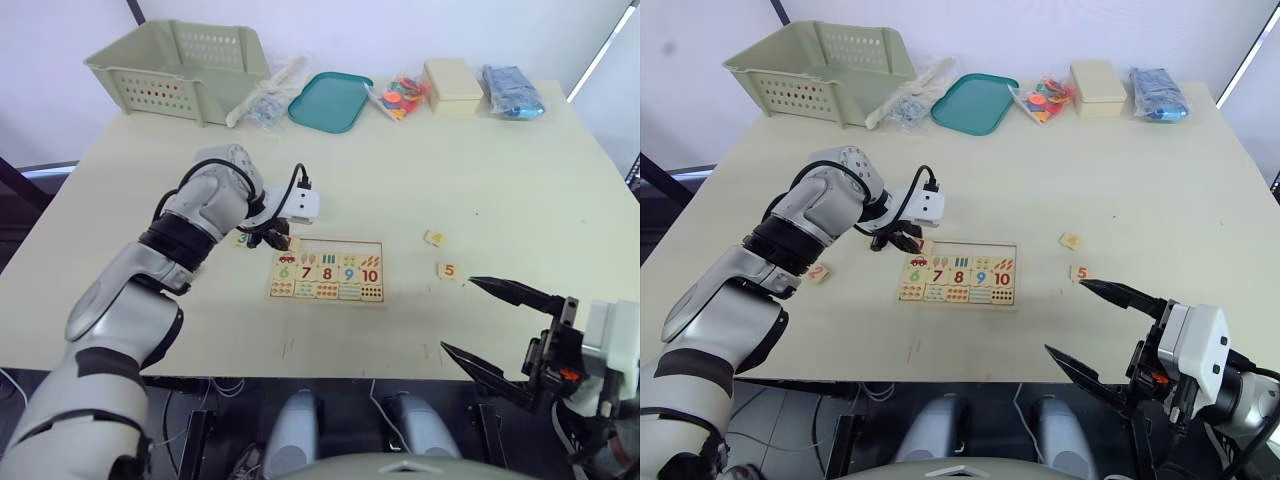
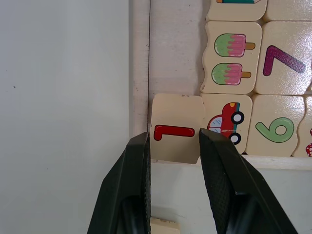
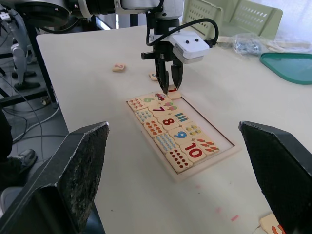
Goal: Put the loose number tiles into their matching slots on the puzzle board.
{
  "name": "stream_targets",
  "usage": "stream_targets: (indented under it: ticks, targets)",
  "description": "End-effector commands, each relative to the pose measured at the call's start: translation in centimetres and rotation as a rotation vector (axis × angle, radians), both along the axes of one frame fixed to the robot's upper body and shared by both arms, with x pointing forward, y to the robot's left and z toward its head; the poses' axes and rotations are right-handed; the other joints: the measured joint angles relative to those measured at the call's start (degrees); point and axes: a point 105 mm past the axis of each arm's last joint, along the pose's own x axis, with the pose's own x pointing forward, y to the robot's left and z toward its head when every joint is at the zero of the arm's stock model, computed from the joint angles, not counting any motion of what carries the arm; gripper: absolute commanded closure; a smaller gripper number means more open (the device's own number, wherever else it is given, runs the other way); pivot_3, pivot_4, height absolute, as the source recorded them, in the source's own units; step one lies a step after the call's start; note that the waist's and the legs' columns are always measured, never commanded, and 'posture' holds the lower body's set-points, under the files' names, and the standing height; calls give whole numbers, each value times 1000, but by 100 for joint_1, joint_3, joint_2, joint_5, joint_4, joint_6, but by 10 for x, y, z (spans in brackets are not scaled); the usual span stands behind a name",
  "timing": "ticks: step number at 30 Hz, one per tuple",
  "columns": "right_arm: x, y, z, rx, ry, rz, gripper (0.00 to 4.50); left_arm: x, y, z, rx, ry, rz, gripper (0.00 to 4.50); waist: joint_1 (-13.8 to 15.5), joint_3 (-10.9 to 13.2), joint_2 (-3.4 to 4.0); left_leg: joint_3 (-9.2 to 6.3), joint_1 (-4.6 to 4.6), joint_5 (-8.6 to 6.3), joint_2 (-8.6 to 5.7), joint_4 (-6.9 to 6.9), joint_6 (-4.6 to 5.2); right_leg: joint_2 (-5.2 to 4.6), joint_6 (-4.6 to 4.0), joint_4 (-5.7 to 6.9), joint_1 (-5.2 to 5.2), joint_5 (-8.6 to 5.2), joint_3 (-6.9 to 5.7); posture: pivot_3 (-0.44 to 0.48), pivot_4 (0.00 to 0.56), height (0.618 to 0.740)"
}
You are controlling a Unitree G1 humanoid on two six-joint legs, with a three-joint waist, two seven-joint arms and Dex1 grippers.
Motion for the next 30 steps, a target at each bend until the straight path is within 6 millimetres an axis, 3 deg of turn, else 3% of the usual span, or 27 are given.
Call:
stream_targets:
  ticks: [1,3,4,5,14,19,24,30]
  targets:
    - [-5,6,7,1,-41,23,0,-1,2,6,-5,-14,0,3539,0,0,0,0,0,0,0,0,0,0,0,0,0,0,0,0,150,740]
    - [-5,5,7,0,-42,22,0,-1,2,8,-10,-14,5,2503,-1,0,0,0,0,0,0,0,0,0,0,0,0,0,0,0,150,740]
    - [-5,5,7,1,-43,21,0,0,2,12,-17,-21,12,2382,-1,0,0,0,0,0,0,0,0,0,0,0,0,0,0,0,150,740]
    - [-4,5,7,2,-43,21,0,1,3,15,-22,-25,15,1872,-1,0,0,0,0,0,0,0,0,0,0,0,0,0,0,0,150,740]
    - [0,5,6,4,-51,30,0,-5,10,43,-102,-1,21,1872,-1,0,0,0,-1,0,0,0,0,0,0,0,0,0,0,0,150,740]
    - [2,5,6,5,-54,34,0,-1,2,56,-381,0,17,1872,0,0,0,0,0,0,0,1,0,-1,0,0,0,0,-1,0,150,740]
    - [4,4,6,5,-52,41,0,-1,-2,65,-535,17,-58,1872,0,0,0,0,0,0,0,2,0,-2,0,1,0,0,-2,0,150,740]
    - [5,3,7,2,-53,51,0,8,6,47,-560,-21,-88,1872,1,0,0,-1,-1,0,-1,3,0,-1,0,1,0,0,-3,0,150,740]
